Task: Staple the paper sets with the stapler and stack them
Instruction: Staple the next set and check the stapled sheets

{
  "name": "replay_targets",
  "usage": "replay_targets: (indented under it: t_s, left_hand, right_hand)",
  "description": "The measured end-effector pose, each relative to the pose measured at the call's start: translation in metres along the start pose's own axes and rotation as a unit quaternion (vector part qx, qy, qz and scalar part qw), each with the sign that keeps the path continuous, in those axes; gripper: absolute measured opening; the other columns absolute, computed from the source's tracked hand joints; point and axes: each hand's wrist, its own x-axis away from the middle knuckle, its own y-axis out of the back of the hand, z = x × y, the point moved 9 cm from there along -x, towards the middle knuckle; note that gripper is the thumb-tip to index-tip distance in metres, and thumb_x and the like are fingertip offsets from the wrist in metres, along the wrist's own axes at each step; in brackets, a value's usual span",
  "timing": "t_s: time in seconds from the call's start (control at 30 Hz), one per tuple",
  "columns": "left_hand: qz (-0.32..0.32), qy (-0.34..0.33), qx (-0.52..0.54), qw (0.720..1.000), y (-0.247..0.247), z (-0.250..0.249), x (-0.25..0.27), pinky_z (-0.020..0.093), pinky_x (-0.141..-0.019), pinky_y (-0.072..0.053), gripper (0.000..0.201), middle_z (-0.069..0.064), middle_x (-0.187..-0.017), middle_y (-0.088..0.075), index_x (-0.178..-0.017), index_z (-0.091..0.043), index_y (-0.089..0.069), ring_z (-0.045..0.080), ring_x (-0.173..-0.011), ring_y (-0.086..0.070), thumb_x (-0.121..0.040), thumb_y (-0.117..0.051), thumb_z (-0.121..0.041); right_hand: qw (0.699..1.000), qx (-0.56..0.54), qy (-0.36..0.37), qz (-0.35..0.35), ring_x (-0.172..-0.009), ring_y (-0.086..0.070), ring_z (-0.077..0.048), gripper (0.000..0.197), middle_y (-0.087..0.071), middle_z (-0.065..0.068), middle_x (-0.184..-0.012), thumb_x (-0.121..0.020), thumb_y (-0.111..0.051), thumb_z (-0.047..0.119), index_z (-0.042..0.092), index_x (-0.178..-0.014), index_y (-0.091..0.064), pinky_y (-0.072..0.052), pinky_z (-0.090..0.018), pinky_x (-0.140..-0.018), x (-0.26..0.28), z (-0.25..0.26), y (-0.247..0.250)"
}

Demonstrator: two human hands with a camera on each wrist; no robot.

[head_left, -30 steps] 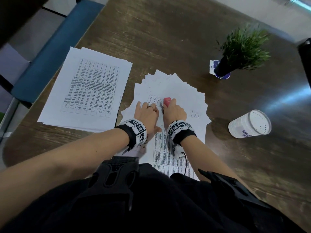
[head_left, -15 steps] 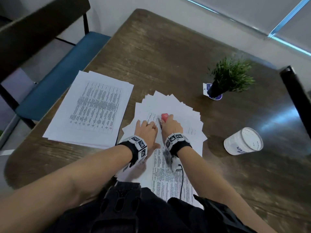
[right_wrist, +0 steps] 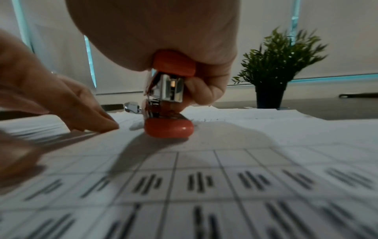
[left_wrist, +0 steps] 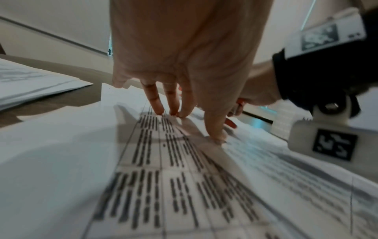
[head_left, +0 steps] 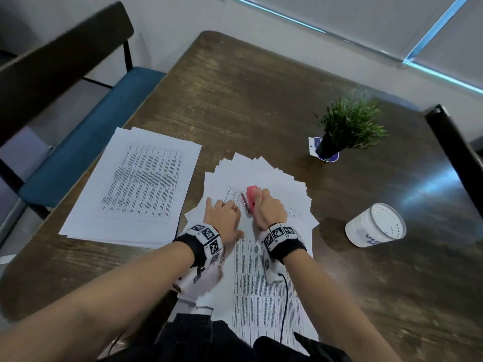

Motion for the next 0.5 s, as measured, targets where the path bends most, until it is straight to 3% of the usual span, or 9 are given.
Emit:
replay_targets:
  t_s: [0.1, 0.13, 0.2, 0.27, 0.33, 0.4, 0.5]
  left_hand:
    - [-0.054, 0.011, 0.114, 0.992, 0.016, 0.004, -0.004, 0.051, -0.11, -0.027, 0.031, 0.001, -0.116, -0.061, -0.085, -0.019, -0.061, 0.024, -0.113, -0.055, -0.095, -0.049, -0.046]
    - [-0.084, 0.017, 0.17, 0.982, 0.024, 0.006, -0.005, 0.046, -0.105, -0.035, 0.032, 0.005, -0.114, -0.062, -0.086, -0.014, -0.061, 0.026, -0.111, -0.057, -0.095, -0.05, -0.042]
    - [-0.118, 0.028, 0.282, 0.952, 0.035, 0.004, -0.006, 0.041, -0.097, -0.045, 0.037, 0.011, -0.118, -0.061, -0.109, -0.003, -0.063, 0.028, -0.11, -0.058, -0.092, -0.06, -0.036]
    - [-0.093, 0.044, 0.356, 0.929, 0.037, -0.001, -0.005, 0.034, -0.088, -0.051, 0.055, 0.01, -0.115, -0.063, -0.123, 0.0, -0.056, 0.024, -0.103, -0.062, -0.08, -0.076, -0.028]
    - [-0.062, 0.066, 0.364, 0.927, 0.032, -0.005, -0.005, 0.023, -0.072, -0.048, 0.045, 0.007, -0.099, -0.067, -0.108, -0.005, -0.062, 0.022, -0.093, -0.064, -0.072, -0.082, -0.022]
    - [-0.043, 0.084, 0.354, 0.931, 0.025, -0.004, -0.006, 0.02, -0.062, -0.043, 0.036, 0.004, -0.087, -0.066, -0.091, -0.01, -0.064, 0.02, -0.085, -0.063, -0.067, -0.085, -0.026]
    - [-0.016, 0.112, 0.357, 0.927, 0.015, -0.003, -0.004, 0.021, -0.057, -0.043, 0.045, 0.0, -0.081, -0.066, -0.09, -0.013, -0.067, 0.011, -0.072, -0.059, -0.062, -0.087, -0.042]
  right_hand:
    - [0.999, -0.04, 0.0, -0.02, -0.096, -0.06, -0.036, 0.053, -0.067, -0.015, -0.103, -0.104, -0.017, 0.047, 0.014, -0.109, -0.058, -0.043, -0.038, -0.081, 0.011, -0.01, 0.008]
    - [0.998, -0.052, 0.0, -0.027, -0.094, -0.061, -0.035, 0.053, -0.068, -0.014, -0.1, -0.104, -0.017, 0.047, 0.015, -0.104, -0.059, -0.043, -0.038, -0.08, 0.015, -0.013, 0.01]
    - [0.996, -0.078, 0.001, -0.043, -0.087, -0.06, -0.032, 0.052, -0.068, -0.012, -0.093, -0.104, -0.019, 0.047, 0.015, -0.093, -0.058, -0.044, -0.036, -0.076, 0.022, -0.016, 0.015]
    - [0.994, -0.098, 0.005, -0.054, -0.082, -0.058, -0.03, 0.049, -0.067, -0.011, -0.088, -0.104, -0.019, 0.046, 0.017, -0.084, -0.053, -0.044, -0.035, -0.073, 0.027, -0.017, 0.02]
    - [0.992, -0.109, 0.005, -0.066, -0.076, -0.054, -0.028, 0.048, -0.063, -0.009, -0.082, -0.104, -0.019, 0.045, 0.016, -0.08, -0.05, -0.04, -0.033, -0.07, 0.032, -0.02, 0.023]
    - [0.989, -0.12, 0.002, -0.082, -0.074, -0.054, -0.029, 0.047, -0.058, -0.007, -0.077, -0.104, -0.02, 0.044, 0.016, -0.078, -0.047, -0.036, -0.032, -0.066, 0.037, -0.025, 0.025]
    - [0.984, -0.149, -0.014, -0.098, -0.076, -0.056, -0.033, 0.046, -0.057, -0.008, -0.077, -0.103, -0.021, 0.044, 0.014, -0.082, -0.049, -0.036, -0.033, -0.067, 0.048, -0.03, 0.029]
